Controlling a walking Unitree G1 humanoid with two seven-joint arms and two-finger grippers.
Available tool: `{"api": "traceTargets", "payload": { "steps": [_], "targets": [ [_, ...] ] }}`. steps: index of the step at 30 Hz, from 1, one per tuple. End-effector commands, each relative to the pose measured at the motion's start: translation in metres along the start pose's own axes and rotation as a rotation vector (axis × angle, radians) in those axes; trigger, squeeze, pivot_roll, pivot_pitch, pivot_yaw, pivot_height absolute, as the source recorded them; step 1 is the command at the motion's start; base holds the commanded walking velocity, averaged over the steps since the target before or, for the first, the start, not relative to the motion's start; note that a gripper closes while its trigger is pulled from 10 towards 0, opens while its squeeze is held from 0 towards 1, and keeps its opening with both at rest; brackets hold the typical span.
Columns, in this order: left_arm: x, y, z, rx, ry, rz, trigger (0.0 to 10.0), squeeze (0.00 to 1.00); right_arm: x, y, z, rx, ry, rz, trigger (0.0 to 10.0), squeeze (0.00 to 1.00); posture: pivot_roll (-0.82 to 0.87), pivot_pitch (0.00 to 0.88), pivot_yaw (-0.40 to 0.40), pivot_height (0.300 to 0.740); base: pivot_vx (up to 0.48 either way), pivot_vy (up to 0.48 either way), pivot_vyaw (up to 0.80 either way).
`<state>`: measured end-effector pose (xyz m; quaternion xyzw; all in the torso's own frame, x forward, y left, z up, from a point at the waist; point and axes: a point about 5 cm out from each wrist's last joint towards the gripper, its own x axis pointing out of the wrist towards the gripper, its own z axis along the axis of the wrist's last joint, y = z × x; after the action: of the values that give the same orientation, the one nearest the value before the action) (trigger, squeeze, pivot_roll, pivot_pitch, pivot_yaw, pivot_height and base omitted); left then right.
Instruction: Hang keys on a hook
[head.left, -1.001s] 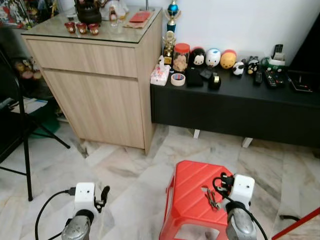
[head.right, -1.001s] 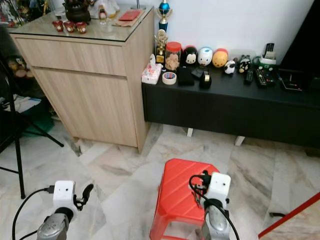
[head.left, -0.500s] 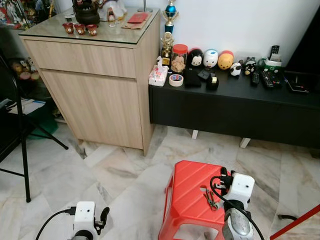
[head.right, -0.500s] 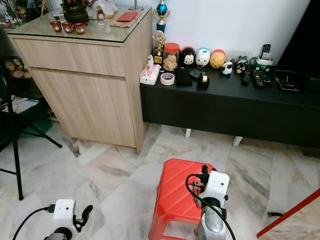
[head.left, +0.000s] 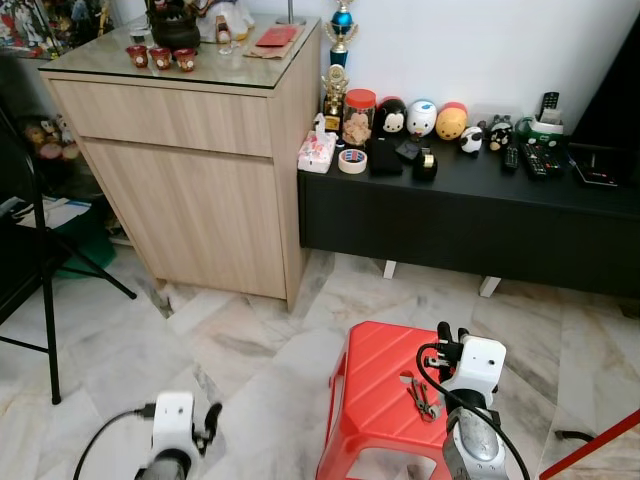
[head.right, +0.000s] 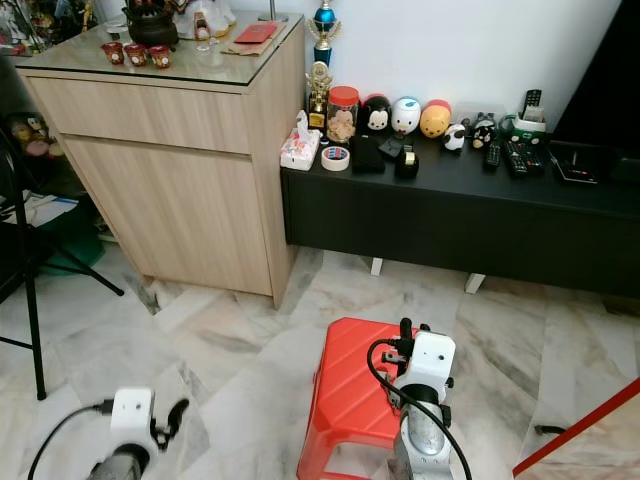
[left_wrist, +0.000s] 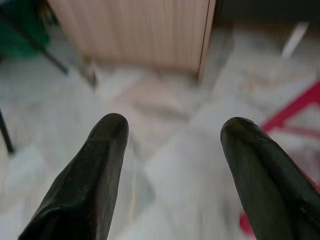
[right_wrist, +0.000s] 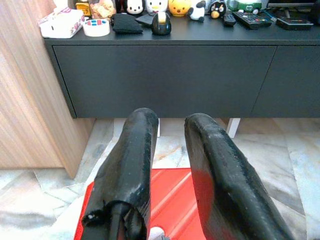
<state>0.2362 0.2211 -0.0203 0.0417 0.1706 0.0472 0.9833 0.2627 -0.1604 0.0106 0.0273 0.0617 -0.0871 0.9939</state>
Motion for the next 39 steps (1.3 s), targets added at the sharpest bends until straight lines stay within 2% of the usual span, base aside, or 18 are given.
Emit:
{"api": "traceTargets", "payload": {
  "steps": [1, 6, 20, 34, 39],
  "targets": [
    [0.006, -0.004, 0.012, -0.019, -0.052, -0.008, 10.0, 0.0, 0.002, -0.001, 0.003, -0.005, -0.004, -0.005, 10.0, 0.0, 0.03, 0.009, -0.067, 0.74, 0.0, 0.0, 0.0],
    [0.013, -0.009, 0.022, -0.015, -0.08, -0.029, 10.0, 0.0, 0.005, -0.002, 0.006, -0.005, -0.007, -0.01, 10.0, 0.0, 0.02, 0.012, -0.063, 0.74, 0.0, 0.0, 0.0],
    [0.008, -0.005, 0.015, -0.015, -0.062, -0.019, 10.0, 0.0, 0.006, -0.001, 0.007, 0.005, -0.006, -0.02, 10.0, 0.0, 0.03, 0.025, -0.061, 0.74, 0.0, 0.0, 0.0],
    [0.008, -0.008, 0.014, -0.023, -0.057, -0.029, 10.0, 0.0, 0.007, -0.001, 0.007, 0.007, 0.009, -0.028, 10.0, 0.0, 0.02, 0.025, -0.062, 0.74, 0.0, 0.0, 0.0],
    [0.007, -0.009, 0.012, -0.026, -0.048, -0.031, 10.0, 0.0, 0.008, -0.001, 0.007, 0.005, 0.022, -0.032, 10.0, 0.0, 0.03, 0.027, -0.064, 0.705, 0.0, 0.0, 0.0]
  ]
}}
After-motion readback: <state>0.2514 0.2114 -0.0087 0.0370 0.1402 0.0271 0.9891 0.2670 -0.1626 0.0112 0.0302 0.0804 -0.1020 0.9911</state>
